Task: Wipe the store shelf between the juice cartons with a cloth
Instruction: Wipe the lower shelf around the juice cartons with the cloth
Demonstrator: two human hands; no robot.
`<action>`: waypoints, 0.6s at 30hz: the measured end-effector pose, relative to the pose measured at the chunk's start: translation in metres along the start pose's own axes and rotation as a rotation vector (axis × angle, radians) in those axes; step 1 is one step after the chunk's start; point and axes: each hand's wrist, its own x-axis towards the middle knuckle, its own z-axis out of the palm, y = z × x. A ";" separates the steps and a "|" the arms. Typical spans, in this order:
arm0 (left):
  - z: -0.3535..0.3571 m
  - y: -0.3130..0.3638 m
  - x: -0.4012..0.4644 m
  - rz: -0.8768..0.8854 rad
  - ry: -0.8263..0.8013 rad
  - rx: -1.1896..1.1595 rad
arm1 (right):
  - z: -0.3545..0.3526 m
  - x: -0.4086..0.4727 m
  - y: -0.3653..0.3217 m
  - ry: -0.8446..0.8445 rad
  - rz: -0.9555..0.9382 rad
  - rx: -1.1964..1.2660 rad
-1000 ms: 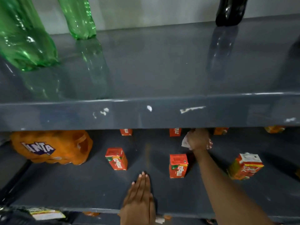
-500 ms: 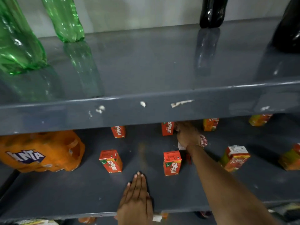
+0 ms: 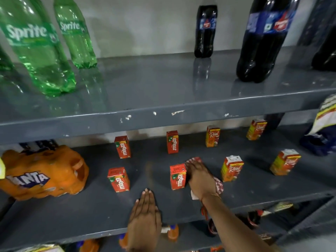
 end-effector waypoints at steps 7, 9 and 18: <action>-0.009 -0.001 -0.004 0.038 -0.047 0.016 | -0.005 -0.090 0.003 0.042 -0.048 -0.016; -0.008 -0.003 -0.004 0.053 -0.028 0.021 | -0.005 -0.117 -0.001 0.043 -0.081 -0.028; -0.016 -0.026 -0.013 0.122 -0.081 -0.070 | -0.014 -0.184 -0.019 -0.270 -0.514 -0.057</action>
